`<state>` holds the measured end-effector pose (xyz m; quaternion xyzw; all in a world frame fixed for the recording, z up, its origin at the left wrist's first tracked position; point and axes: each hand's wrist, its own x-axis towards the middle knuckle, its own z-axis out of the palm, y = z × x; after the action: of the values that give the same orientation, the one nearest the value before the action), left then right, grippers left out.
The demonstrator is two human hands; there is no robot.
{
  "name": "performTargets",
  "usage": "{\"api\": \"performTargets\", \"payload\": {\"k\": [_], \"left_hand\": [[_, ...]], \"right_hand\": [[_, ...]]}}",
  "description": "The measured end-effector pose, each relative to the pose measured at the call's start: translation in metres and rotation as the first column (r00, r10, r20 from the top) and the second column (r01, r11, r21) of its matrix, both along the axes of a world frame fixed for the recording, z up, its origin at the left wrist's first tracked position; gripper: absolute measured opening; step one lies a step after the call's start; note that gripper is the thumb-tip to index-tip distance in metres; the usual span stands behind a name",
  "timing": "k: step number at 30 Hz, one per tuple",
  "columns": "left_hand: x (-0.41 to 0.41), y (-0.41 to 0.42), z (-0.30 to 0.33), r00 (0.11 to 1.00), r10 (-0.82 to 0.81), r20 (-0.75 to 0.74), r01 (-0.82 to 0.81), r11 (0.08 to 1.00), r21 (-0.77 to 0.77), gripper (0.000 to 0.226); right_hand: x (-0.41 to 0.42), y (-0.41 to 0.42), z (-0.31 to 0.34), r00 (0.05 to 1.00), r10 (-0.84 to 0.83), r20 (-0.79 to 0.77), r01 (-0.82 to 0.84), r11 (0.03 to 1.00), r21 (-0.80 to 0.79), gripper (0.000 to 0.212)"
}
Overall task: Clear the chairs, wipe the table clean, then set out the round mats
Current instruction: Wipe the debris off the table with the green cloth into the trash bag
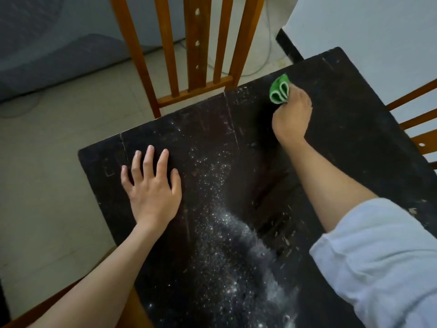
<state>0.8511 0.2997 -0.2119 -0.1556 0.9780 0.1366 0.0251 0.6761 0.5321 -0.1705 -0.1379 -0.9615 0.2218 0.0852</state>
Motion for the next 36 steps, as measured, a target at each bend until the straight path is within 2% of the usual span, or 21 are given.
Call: {"api": "performTargets", "payload": {"k": [3,5,9,12,15,16,17,19,22,24,25,26,28,30,32,34,36], "left_hand": [[0.001,0.0,-0.001,1.0,0.004,-0.017,-0.004,1.0,-0.01,0.054],[0.0,0.001,-0.003,1.0,-0.005,-0.024,0.004,1.0,-0.027,0.055],[-0.003,0.0,-0.007,0.999,-0.002,-0.05,0.0,0.999,-0.033,0.057],[-0.003,-0.002,-0.007,0.996,0.027,-0.086,-0.026,1.0,0.014,0.057],[-0.003,-0.002,-0.004,0.992,0.078,-0.101,-0.07,0.994,0.078,0.059],[-0.004,-0.001,-0.003,0.991,0.087,-0.1,-0.078,0.993,0.093,0.059],[-0.004,0.0,-0.003,0.991,0.089,-0.099,-0.079,0.992,0.099,0.058],[-0.005,0.0,-0.003,0.991,0.084,-0.1,-0.074,0.992,0.101,0.057],[-0.004,0.002,-0.003,0.991,0.082,-0.106,-0.071,0.992,0.105,0.057],[-0.003,0.001,-0.004,0.987,0.09,-0.131,-0.075,0.99,0.118,0.056],[-0.004,0.003,-0.004,0.983,0.099,-0.155,-0.077,0.987,0.141,0.056],[-0.003,0.003,-0.004,0.975,0.115,-0.188,-0.082,0.981,0.176,0.055],[0.0,0.001,-0.003,0.94,0.196,-0.28,-0.102,0.942,0.319,0.054],[0.001,0.001,0.001,0.895,0.296,-0.334,-0.097,0.86,0.5,0.05],[0.004,-0.006,0.007,0.863,0.388,-0.324,-0.114,0.774,0.623,0.049],[0.008,-0.019,0.01,0.843,0.431,-0.323,-0.145,0.76,0.634,0.049],[0.015,-0.039,0.009,0.839,0.438,-0.324,-0.236,0.828,0.508,0.052]], "right_hand": [[-0.025,-0.006,-0.021,0.99,-0.047,0.134,0.045,0.999,0.017,0.049],[-0.039,-0.013,-0.021,0.983,-0.013,0.183,0.008,1.0,0.029,0.046],[-0.046,-0.064,-0.017,0.938,0.268,0.219,-0.269,0.963,-0.027,0.05],[0.008,-0.095,-0.022,0.854,0.487,0.185,-0.479,0.873,-0.088,0.061],[0.085,-0.088,-0.013,0.681,0.716,0.154,-0.647,0.687,-0.331,0.062],[0.104,-0.08,-0.006,0.623,0.767,0.151,-0.663,0.621,-0.419,0.063],[0.115,-0.071,0.0,0.607,0.782,0.14,-0.652,0.591,-0.475,0.062],[0.109,-0.057,0.011,0.711,0.699,0.071,-0.595,0.653,-0.468,0.059],[0.055,-0.046,0.017,0.913,0.409,-0.011,-0.396,0.876,-0.277,0.059],[0.016,-0.052,0.009,0.954,0.282,0.104,-0.257,0.944,-0.206,0.06],[0.005,-0.057,0.002,0.944,0.269,0.189,-0.242,0.958,-0.154,0.06],[0.001,-0.064,-0.008,0.921,0.298,0.25,-0.28,0.954,-0.104,0.06],[0.001,-0.09,-0.025,0.848,0.458,0.267,-0.459,0.886,-0.065,0.061],[0.012,-0.118,-0.027,0.742,0.622,0.248,-0.619,0.779,-0.1,0.063],[0.031,-0.138,-0.02,0.621,0.738,0.262,-0.718,0.671,-0.186,0.063],[0.069,-0.137,-0.016,0.478,0.844,0.242,-0.783,0.534,-0.319,0.063],[0.117,-0.116,-0.017,0.316,0.928,0.199,-0.792,0.374,-0.484,0.062]]}}
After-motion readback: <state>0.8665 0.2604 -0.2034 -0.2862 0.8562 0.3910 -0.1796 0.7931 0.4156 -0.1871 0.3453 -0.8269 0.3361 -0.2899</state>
